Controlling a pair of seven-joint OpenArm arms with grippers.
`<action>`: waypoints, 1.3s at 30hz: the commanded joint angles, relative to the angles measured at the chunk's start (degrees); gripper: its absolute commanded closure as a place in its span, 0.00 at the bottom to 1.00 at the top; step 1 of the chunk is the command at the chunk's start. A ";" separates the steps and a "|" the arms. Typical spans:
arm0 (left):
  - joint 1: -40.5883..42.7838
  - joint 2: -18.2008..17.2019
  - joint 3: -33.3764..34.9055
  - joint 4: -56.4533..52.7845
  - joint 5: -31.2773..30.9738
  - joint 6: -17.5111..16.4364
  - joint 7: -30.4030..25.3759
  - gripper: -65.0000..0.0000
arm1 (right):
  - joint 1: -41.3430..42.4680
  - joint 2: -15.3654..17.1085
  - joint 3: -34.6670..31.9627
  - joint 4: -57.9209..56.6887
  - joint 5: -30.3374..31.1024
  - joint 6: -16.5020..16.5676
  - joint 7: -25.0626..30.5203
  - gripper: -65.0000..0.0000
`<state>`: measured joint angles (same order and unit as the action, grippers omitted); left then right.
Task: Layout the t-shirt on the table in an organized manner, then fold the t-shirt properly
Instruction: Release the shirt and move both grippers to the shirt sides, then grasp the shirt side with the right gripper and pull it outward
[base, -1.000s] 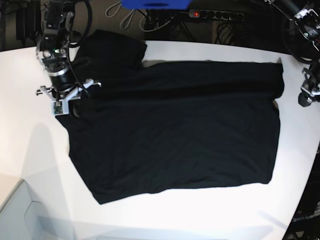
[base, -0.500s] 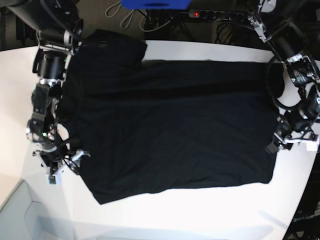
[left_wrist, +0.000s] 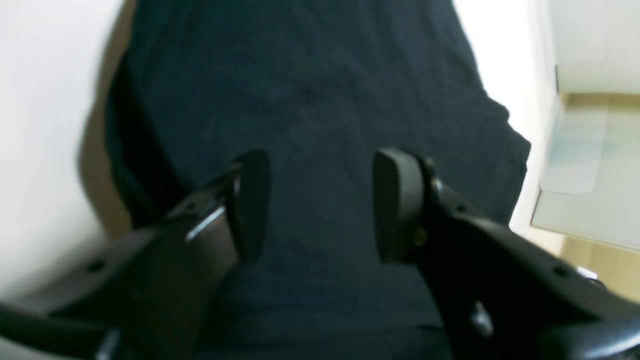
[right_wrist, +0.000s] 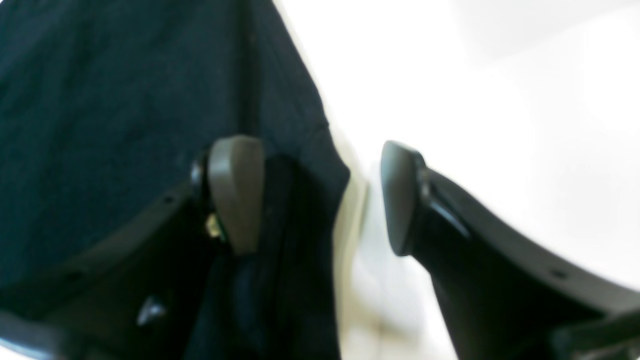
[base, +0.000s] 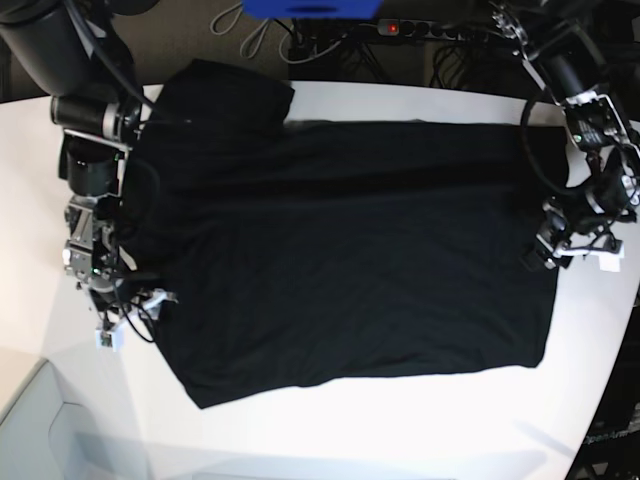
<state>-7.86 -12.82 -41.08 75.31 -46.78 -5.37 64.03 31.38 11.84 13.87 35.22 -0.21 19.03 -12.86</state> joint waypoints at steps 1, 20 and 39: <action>-1.24 -1.03 -0.02 1.13 -1.35 -0.13 -0.69 0.50 | 0.58 0.25 0.07 1.48 0.25 0.09 0.86 0.55; 0.34 1.70 7.37 -2.21 -1.35 -0.13 -0.78 0.78 | -18.76 -5.02 -0.02 43.06 0.34 0.09 0.51 1.00; 0.34 1.61 13.96 -7.75 1.03 -0.13 -7.02 0.78 | -46.89 3.68 -35.63 71.02 0.16 5.98 -0.37 1.00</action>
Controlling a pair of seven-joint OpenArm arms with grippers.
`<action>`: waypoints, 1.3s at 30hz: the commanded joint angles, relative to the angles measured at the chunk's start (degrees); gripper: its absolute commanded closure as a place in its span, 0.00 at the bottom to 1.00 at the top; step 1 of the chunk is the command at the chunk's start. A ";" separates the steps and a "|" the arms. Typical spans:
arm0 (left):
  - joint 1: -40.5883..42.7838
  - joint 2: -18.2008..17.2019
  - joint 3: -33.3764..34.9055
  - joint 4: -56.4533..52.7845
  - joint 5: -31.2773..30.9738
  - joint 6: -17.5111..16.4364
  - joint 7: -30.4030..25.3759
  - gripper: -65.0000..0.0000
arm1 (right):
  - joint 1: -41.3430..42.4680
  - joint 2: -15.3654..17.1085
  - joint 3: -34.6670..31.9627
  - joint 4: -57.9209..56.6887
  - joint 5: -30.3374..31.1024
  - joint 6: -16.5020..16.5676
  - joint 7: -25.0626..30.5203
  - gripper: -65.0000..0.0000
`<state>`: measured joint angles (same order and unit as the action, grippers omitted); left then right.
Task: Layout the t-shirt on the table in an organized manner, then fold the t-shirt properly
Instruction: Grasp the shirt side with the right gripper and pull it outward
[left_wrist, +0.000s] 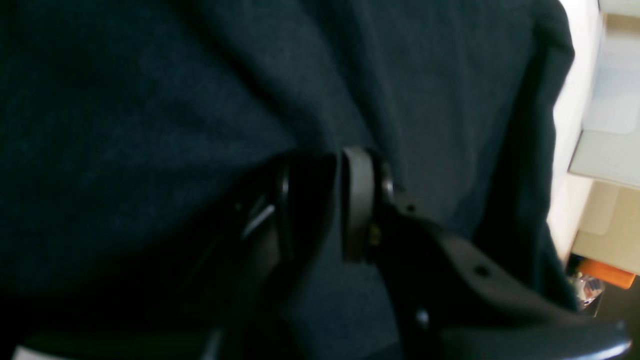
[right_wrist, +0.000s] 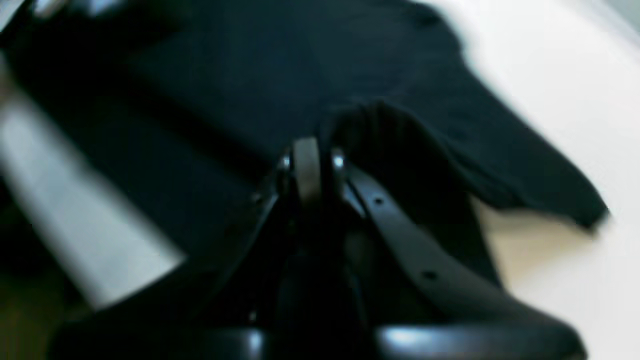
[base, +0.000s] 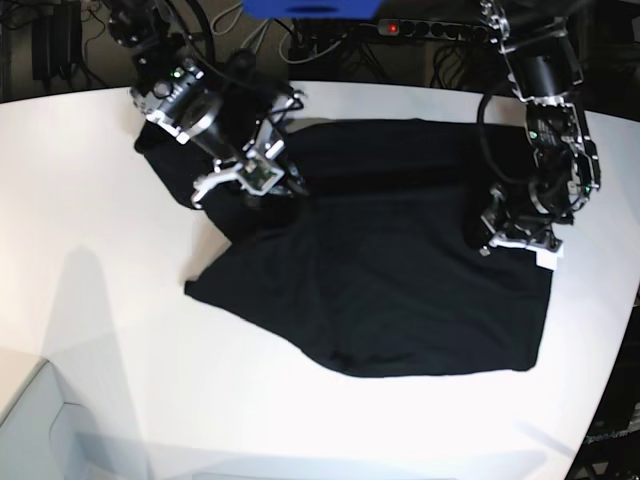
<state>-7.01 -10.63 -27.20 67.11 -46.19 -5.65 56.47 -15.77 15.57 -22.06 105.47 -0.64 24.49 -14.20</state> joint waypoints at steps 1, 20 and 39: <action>-0.60 -0.58 0.08 0.45 0.44 0.16 0.54 0.78 | 0.87 0.73 -1.19 0.16 0.60 1.40 -0.09 1.00; -0.51 -0.58 -0.36 0.45 0.35 0.16 0.54 0.78 | 7.11 -5.33 11.65 3.94 0.95 1.66 -8.79 0.60; -0.51 -0.58 -0.36 0.45 0.35 0.16 0.46 0.78 | 21.79 -12.01 28.70 -26.75 0.95 1.75 -8.79 0.43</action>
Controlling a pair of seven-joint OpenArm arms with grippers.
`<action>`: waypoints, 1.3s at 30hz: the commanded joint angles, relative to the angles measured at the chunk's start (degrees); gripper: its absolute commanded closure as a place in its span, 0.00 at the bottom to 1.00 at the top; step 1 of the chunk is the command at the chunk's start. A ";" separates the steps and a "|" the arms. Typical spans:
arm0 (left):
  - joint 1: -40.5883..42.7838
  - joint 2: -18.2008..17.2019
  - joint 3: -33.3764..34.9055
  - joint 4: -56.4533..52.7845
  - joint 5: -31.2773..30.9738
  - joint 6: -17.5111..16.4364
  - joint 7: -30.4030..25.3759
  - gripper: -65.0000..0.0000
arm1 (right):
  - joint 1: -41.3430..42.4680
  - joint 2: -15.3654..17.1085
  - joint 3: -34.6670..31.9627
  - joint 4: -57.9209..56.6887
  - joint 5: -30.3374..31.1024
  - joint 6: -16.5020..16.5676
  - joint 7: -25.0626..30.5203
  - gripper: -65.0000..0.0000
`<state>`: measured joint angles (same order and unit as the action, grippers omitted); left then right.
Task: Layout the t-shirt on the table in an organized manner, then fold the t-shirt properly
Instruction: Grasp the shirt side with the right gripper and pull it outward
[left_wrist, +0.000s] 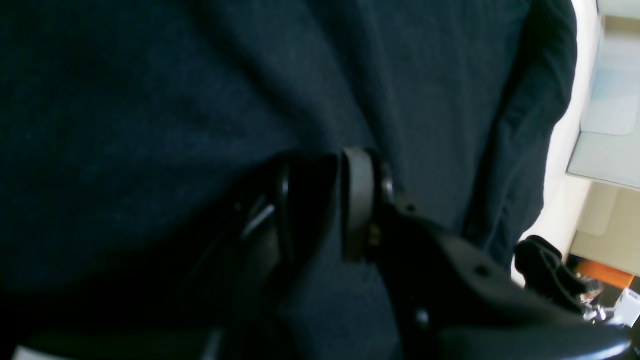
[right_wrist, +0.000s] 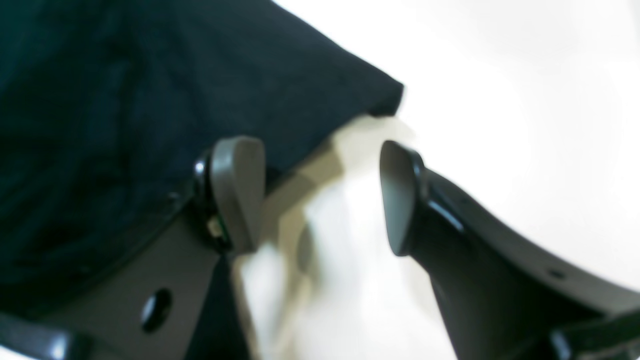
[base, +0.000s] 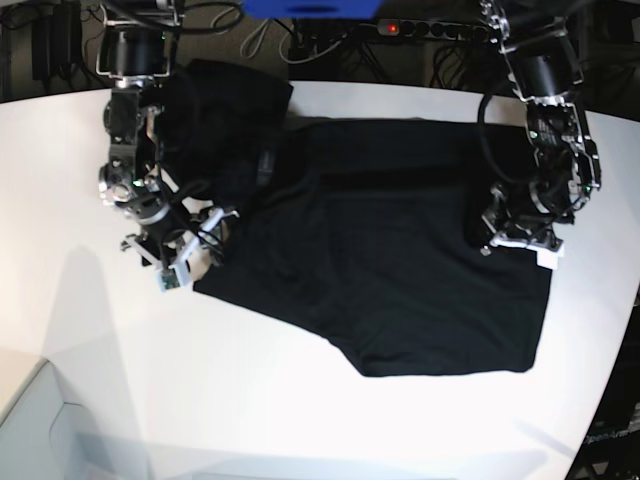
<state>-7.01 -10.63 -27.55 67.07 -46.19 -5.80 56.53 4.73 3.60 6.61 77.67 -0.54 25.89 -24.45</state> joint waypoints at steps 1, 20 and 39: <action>-0.51 -0.58 -0.01 0.58 0.35 0.31 0.39 0.78 | 1.64 -0.04 0.47 0.27 0.84 0.35 1.46 0.43; -0.51 -0.49 -0.01 0.58 0.17 0.31 0.39 0.78 | 7.97 -0.04 0.82 -10.81 0.93 6.51 1.46 0.43; 0.98 -0.66 -0.01 0.49 0.35 0.31 0.48 0.78 | 18.87 -0.56 0.73 -11.34 0.84 8.53 1.63 1.00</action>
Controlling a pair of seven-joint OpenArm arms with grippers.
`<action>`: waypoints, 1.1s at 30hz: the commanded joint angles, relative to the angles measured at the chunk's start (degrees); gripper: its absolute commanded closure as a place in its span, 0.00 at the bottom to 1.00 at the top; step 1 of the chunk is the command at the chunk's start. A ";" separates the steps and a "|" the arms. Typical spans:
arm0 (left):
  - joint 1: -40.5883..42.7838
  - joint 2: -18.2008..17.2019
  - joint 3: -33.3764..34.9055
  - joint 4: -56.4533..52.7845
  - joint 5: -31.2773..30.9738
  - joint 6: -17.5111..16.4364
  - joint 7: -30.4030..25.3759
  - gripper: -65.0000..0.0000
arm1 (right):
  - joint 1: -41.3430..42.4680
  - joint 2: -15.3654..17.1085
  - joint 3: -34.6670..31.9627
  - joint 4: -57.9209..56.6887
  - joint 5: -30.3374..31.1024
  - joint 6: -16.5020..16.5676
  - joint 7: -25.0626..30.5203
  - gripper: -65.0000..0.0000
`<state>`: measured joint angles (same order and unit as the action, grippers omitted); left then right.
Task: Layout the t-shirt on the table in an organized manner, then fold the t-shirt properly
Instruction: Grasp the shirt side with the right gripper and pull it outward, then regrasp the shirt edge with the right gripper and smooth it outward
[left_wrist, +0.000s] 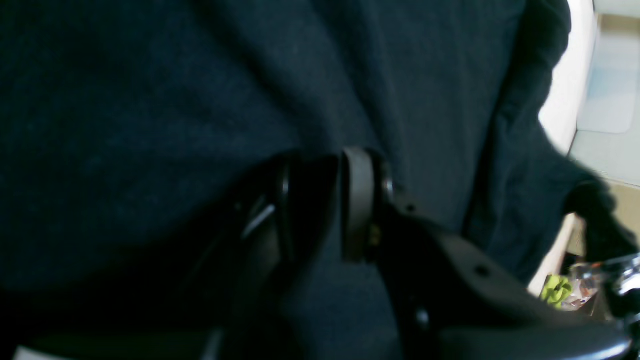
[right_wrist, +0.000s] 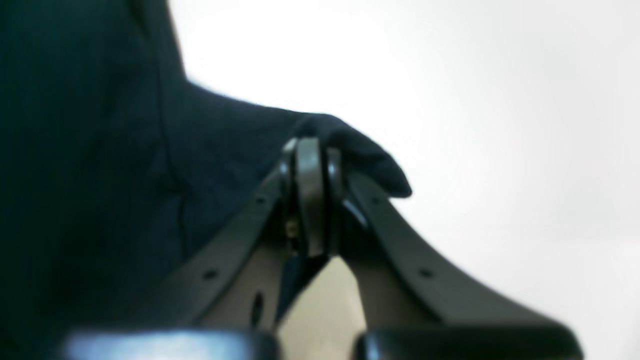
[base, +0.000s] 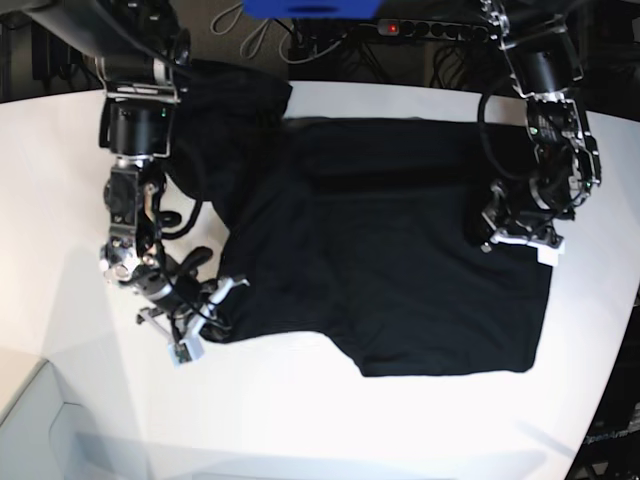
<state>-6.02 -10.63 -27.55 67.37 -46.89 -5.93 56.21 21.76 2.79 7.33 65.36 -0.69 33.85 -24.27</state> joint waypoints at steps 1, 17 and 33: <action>0.35 -0.66 -0.01 0.27 1.05 0.44 0.72 0.78 | 2.81 0.69 0.01 0.97 0.91 0.57 1.46 1.00; 2.02 -0.84 -0.01 0.80 1.05 0.44 0.72 0.78 | 12.66 8.69 -14.41 -15.12 0.64 0.40 1.72 0.96; 1.58 -0.58 0.34 0.80 1.05 0.44 0.72 0.78 | 8.09 10.80 -2.63 -5.63 0.64 0.13 1.37 0.49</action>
<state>-4.45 -10.90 -27.31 67.99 -47.88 -6.48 55.57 28.16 13.17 4.60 58.83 -1.17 34.00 -24.29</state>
